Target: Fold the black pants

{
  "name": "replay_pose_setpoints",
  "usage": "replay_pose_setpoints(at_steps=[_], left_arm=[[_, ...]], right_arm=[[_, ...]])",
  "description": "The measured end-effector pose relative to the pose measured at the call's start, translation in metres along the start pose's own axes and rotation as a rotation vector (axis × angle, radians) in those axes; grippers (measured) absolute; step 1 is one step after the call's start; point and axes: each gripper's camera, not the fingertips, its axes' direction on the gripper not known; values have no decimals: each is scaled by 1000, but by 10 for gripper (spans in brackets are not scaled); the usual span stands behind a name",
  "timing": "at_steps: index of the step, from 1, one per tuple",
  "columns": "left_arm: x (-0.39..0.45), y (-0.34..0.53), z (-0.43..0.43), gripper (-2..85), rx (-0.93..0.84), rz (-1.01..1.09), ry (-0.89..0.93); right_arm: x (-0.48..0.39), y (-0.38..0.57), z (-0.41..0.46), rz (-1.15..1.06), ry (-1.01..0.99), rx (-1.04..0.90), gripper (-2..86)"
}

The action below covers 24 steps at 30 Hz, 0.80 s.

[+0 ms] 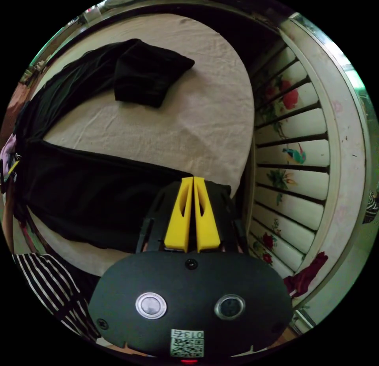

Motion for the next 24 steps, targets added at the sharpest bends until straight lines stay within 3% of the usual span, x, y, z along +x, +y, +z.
replay_pose_setpoints(at_steps=[3,6,10,13,19,24], left_arm=[[-21,-8,4,7,-15,-78,62],[-38,-14,0,15,-4,-84,118],[-90,-16,-43,62,214,-167,183],[-110,-53,-59,79,304,-144,142],[-123,-163,-16,111,142,-96,260],[-132,-212,13,131,61,-73,227]], right_arm=[[2,-14,-16,21,31,90,13],[10,-30,-9,50,-11,49,41],[38,-41,-51,181,-105,228,131],[32,-78,-74,129,-204,315,127],[1,-184,-51,63,-225,176,135],[-11,-229,-34,-3,-186,70,119]])
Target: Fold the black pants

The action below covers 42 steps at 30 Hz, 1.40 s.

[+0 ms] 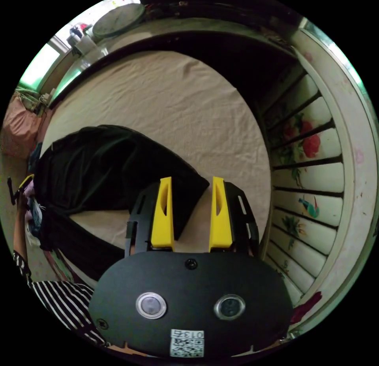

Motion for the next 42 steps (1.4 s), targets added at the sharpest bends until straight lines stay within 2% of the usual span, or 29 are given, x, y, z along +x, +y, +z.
replay_pose_setpoints(at_steps=[6,11,13,14,16,19,23,28,33,37,42], left_arm=[[-16,-25,35,129,-95,-20,-9],[-18,-39,26,54,-43,58,-137],[-34,-41,18,48,12,35,-116],[-49,-43,18,52,18,2,-21],[-65,-46,26,63,-35,-8,96],[-84,-47,20,82,-18,-38,157],[-118,-42,-1,132,90,-118,288],[-104,-42,17,147,-51,19,187],[-107,-35,27,124,-94,8,144],[-97,-25,18,80,-85,73,76],[-116,3,-14,30,6,-11,115]], right_arm=[[-19,-18,-6,-66,128,-27,32],[-25,-30,-42,-111,360,74,19],[-13,-36,-63,-73,369,135,16],[-9,-37,-67,-58,364,143,16],[2,-44,-67,-20,308,121,16],[5,-48,-55,-2,278,95,17],[7,-48,-49,64,230,96,18],[3,-43,-51,65,245,71,18],[7,-33,-58,73,232,54,17],[9,-20,-62,95,222,48,17],[10,1,-81,94,223,80,16]])
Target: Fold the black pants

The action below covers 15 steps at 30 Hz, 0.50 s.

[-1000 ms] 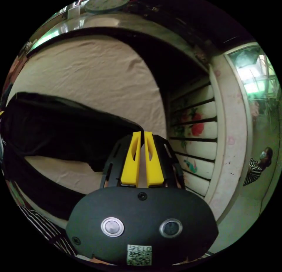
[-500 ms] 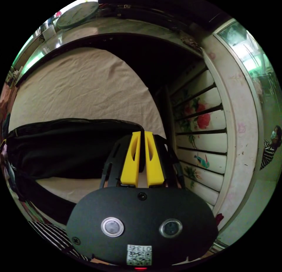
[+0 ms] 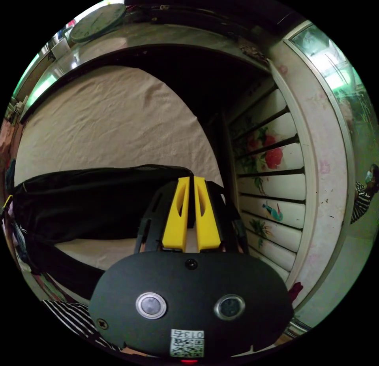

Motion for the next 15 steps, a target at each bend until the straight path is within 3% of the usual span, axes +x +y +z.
replay_pose_setpoints(at_steps=[6,15], left_arm=[[-16,48,-41,15,101,-50,43],[-22,183,-147,9,335,-29,113]], right_arm=[[12,39,-23,-13,16,38,13],[46,177,-110,-17,23,381,12]])
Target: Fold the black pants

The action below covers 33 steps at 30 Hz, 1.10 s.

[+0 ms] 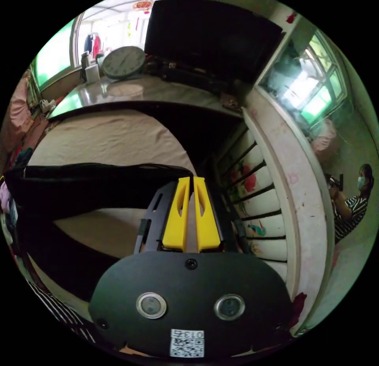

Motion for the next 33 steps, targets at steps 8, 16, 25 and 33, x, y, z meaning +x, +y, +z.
replay_pose_setpoints(at_steps=[8,16,25,33], left_arm=[[11,149,-53,6,-98,-74,35],[33,215,-44,3,-230,-95,-34],[49,261,-65,0,-245,-103,-35],[82,309,-31,-1,-464,-95,-96]], right_arm=[[28,160,-34,150,-17,-38,12],[20,248,-8,131,29,-243,13],[40,290,-45,95,9,-157,14],[41,343,-21,101,-10,-312,63]])
